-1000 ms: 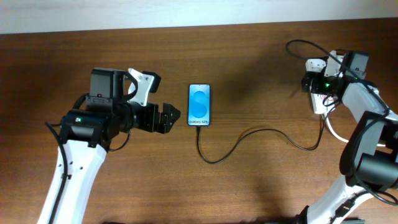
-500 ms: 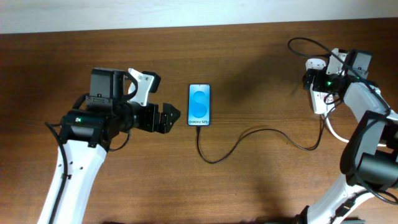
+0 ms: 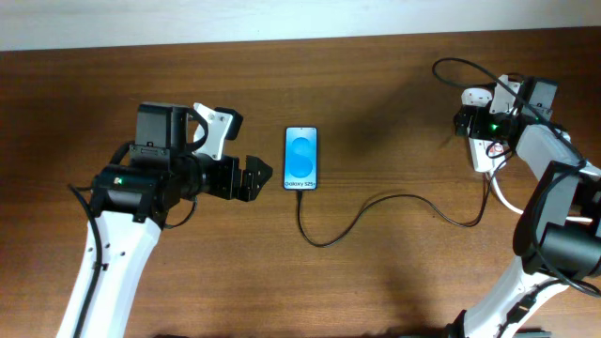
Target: Plug charger to phone and switch on socket
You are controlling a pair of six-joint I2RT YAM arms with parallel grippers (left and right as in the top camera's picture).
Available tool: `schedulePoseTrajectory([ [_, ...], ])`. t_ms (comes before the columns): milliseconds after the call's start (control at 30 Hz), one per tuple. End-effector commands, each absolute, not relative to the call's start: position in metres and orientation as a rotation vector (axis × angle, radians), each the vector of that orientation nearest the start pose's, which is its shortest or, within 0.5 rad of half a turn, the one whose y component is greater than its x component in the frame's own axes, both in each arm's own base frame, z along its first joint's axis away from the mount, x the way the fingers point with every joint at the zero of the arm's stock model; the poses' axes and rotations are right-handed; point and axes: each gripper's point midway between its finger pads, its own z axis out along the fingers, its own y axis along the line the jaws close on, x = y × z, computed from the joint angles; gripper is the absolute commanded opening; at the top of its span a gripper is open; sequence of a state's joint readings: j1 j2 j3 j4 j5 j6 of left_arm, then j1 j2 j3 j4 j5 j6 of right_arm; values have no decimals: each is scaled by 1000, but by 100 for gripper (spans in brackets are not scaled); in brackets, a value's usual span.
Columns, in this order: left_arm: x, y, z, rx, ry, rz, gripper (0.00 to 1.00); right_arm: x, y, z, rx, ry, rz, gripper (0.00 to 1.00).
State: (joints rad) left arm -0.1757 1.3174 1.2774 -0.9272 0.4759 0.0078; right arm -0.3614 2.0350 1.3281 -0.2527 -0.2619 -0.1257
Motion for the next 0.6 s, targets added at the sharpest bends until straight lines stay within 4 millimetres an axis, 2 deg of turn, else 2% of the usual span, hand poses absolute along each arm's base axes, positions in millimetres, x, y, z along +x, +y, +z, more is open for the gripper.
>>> schedulePoseTrajectory([
  [0,309,-137,236,431,2460,-685,99,490,-134,39,193,2471,153,98],
  [333,309,-137,236,431,2460,-685,99,483,-130,27,203,2515,178,98],
  [567,309,-137,236,431,2459,-685,99,484,-128,25,198,2511,192,98],
])
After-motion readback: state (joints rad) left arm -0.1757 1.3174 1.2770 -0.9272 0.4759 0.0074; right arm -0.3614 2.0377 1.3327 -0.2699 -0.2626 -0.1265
